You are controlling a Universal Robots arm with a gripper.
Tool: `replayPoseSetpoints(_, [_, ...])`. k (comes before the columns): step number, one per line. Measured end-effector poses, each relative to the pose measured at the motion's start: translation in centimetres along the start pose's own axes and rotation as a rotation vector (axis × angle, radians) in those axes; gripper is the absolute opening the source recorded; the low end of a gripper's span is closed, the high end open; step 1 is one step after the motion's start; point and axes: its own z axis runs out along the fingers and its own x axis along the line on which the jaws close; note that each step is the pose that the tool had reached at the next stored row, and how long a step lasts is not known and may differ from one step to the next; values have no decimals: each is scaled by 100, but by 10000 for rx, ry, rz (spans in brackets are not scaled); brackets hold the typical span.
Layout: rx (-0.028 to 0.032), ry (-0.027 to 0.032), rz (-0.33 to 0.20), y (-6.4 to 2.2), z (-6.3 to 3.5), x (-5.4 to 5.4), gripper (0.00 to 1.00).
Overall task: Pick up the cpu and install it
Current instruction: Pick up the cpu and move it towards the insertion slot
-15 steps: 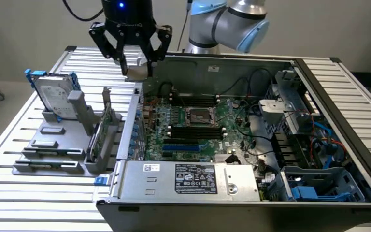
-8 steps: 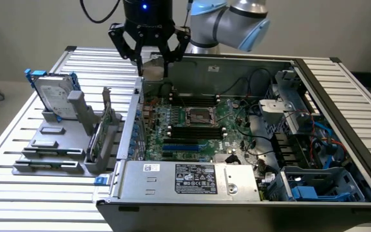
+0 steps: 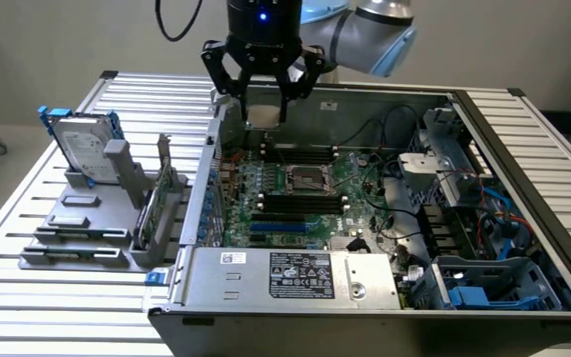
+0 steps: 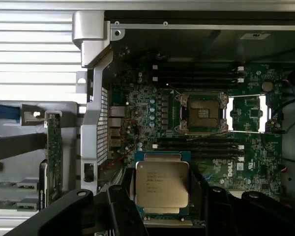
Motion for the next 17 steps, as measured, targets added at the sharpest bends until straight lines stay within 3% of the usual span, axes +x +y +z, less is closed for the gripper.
replayPoseSetpoints(9, [0,0,0,195,176,-382,55])
replayPoseSetpoints(17, [0,0,0,487,349,-530,55])
